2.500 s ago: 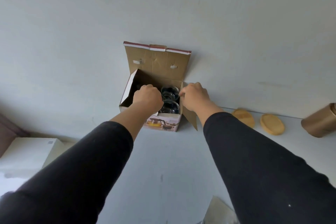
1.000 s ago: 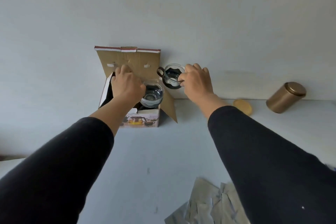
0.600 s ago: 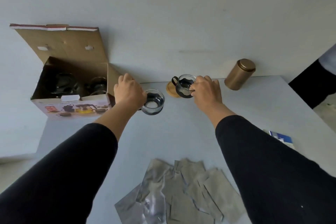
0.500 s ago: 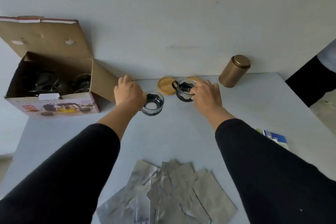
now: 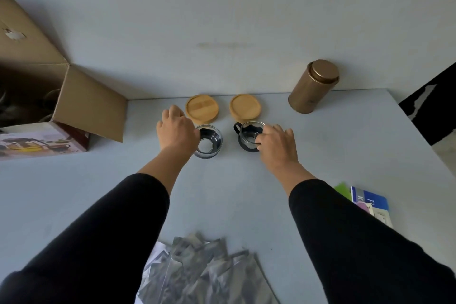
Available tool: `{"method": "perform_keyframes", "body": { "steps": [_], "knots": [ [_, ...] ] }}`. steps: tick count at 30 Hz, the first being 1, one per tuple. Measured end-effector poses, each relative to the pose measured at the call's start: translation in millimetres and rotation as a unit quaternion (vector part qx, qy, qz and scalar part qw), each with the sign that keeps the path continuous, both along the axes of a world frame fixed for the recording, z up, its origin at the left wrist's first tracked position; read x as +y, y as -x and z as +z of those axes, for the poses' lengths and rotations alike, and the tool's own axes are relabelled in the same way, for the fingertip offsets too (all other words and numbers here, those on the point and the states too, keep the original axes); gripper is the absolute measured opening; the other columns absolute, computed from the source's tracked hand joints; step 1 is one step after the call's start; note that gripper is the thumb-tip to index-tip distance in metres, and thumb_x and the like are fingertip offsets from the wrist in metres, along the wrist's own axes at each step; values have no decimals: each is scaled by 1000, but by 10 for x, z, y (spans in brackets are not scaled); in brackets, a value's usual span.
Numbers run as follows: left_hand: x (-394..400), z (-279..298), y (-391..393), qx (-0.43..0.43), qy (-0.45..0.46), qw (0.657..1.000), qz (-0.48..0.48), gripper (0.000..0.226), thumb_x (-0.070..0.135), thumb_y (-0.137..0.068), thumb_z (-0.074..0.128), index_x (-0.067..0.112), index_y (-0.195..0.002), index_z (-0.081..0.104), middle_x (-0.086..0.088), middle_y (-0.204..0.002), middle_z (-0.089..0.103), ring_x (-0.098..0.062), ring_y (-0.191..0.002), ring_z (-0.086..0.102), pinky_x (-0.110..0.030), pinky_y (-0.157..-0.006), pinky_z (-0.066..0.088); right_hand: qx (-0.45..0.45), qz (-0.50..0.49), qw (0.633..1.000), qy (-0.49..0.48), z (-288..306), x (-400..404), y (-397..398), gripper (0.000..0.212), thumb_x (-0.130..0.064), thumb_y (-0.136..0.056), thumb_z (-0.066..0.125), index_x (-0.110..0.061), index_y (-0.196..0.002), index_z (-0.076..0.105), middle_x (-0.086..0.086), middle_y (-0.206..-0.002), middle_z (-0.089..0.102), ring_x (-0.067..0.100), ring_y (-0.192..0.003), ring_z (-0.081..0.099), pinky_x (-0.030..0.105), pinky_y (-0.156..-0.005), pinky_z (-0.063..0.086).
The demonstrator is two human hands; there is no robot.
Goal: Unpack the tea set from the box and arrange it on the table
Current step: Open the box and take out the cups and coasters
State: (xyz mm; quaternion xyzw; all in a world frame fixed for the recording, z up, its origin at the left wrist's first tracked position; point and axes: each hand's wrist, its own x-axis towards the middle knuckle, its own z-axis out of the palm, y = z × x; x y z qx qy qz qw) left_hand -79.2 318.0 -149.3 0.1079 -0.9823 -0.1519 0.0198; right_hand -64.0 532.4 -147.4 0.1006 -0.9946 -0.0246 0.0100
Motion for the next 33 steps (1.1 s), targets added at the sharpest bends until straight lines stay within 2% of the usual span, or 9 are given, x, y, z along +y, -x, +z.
{"method": "perform_keyframes", "body": {
  "steps": [4,12,16,21,27,33],
  "knots": [
    [56,-82,55,-10,9,1000,-6,28,24,-89,54,9,-105,71,-6,-121,46,-26,-117,41,-34,-95,36,5,11,1000,2,-72,49,61,20,-4,-87,60,-13,-99,73,6,-98,62,26,-95,54,33,-69,23],
    [105,-107,123,-23,1,1000,3,32,37,-92,55,18,-113,70,-5,-126,48,-24,-122,40,-35,-99,37,-26,27,999,-4,-17,62,111,28,-7,-90,54,-19,-110,69,3,-106,59,23,-103,51,31,-74,25],
    [84,-47,105,-12,-27,1000,-4,35,40,-91,58,20,-118,68,-4,-127,48,-23,-125,39,-34,-101,35,-39,30,998,31,88,44,85,37,-11,-88,54,-21,-122,63,2,-113,59,23,-109,50,32,-84,32],
    [-79,128,-1,-1,-23,1000,1,34,40,-94,53,20,-117,68,-3,-128,47,-22,-126,38,-34,-101,35,-19,37,997,62,301,-110,61,35,-14,-87,53,-16,-120,64,5,-113,60,24,-110,51,32,-83,32],
    [-744,522,-197,28,12,999,35,33,32,-97,44,17,-114,69,-5,-126,48,-23,-123,39,-35,-99,35,-5,68,992,105,683,-761,47,27,-14,-85,53,-10,-106,71,11,-107,64,30,-108,55,33,-87,40],
    [-1884,927,-356,54,39,995,75,32,26,-96,45,11,-113,67,-9,-123,53,-27,-118,44,-40,-99,37,4,121,982,147,1002,-1975,2,22,-13,-86,51,-8,-93,71,11,-98,63,30,-99,56,31,-78,42]
  ]
}}
